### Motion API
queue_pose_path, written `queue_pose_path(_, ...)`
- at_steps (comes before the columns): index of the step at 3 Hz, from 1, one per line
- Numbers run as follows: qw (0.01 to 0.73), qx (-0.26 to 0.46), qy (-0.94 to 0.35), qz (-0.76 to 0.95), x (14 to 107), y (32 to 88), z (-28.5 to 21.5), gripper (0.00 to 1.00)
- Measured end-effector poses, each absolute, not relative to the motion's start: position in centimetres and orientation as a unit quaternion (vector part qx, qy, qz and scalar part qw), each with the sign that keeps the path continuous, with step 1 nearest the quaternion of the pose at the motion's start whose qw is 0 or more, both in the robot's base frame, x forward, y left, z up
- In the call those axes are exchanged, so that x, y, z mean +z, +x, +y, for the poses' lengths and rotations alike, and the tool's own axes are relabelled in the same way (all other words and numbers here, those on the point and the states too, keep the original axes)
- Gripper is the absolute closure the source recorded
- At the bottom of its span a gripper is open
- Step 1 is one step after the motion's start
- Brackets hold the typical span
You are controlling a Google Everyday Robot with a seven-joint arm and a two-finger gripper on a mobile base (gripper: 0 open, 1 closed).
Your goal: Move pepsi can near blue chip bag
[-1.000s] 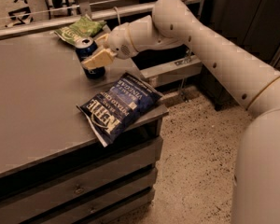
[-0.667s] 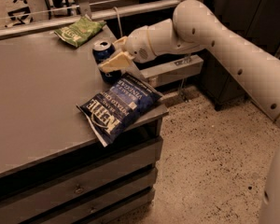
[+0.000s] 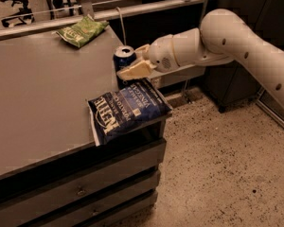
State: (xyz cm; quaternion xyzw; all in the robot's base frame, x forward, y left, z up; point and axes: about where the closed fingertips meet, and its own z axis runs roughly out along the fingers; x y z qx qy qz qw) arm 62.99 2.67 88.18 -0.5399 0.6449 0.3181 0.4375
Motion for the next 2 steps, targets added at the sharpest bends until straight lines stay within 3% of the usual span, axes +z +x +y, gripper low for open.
queue_pose_path(2, 0.437, 0.326, -0.524, 0.654, 87.63, 62.09, 1.28, 0.36)
